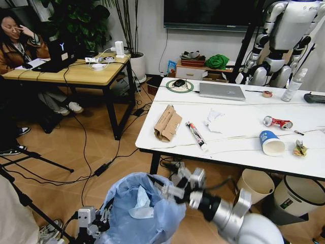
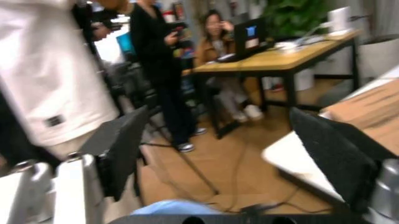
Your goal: Pick up the trash bin and place the trash from the table into it.
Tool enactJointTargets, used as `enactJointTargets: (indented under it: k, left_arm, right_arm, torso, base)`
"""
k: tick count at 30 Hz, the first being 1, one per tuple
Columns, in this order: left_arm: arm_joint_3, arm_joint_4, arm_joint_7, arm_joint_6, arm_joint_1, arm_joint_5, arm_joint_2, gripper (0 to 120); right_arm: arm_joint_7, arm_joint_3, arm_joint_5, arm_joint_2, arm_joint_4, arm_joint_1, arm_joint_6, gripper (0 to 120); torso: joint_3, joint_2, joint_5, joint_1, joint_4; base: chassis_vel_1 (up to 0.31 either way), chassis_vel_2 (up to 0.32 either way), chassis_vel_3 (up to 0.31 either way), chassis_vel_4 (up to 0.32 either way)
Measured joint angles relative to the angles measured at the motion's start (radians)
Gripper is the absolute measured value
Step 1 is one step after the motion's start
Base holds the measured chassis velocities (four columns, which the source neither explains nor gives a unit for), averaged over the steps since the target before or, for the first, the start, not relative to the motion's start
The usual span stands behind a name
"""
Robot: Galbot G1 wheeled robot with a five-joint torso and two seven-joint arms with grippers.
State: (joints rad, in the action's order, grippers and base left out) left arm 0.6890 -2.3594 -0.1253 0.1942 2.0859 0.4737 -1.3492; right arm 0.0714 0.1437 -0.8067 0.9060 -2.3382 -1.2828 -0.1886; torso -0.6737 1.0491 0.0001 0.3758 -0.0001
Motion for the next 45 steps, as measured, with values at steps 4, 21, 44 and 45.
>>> enactJointTargets:
  k: [4, 21, 44, 45]
  left_arm:
    - [0.007, -0.014, -0.001, 0.0, 0.006, 0.0, -0.009, 0]
    - [0.002, -0.018, -0.002, 0.0, -0.005, -0.002, -0.026, 0]
    - [0.007, -0.009, 0.0, 0.004, -0.022, 0.018, -0.008, 0]
    - [0.007, -0.008, 0.0, 0.004, -0.023, 0.019, -0.008, 0]
  right_arm:
    - [-0.1, 0.059, 0.031, 0.034, 0.076, 0.116, -0.101, 100]
    - [-0.141, 0.124, 0.155, 0.05, 0.344, 0.226, -0.313, 100]
    - [-0.121, 0.096, 0.175, 0.064, 0.417, 0.232, -0.328, 70]
    - [-0.121, 0.096, 0.175, 0.064, 0.417, 0.231, -0.328, 67]
  torso:
    - [0.0, 0.0, 0.0001, 0.0, 0.0002]
    - [0.0, 0.0, 0.0001, 0.0, -0.0001]
    - [0.0, 0.0, -0.0001, 0.0, -0.0001]
    - [0.0, 0.0, -0.0001, 0.0, -0.0001]
  base:
    - [0.0, 0.0, 0.0, 0.0]
    - [0.0, 0.0, 0.0, 0.0]
    - [0.0, 0.0, 0.0, 0.0]
    - [0.0, 0.0, 0.0, 0.0]
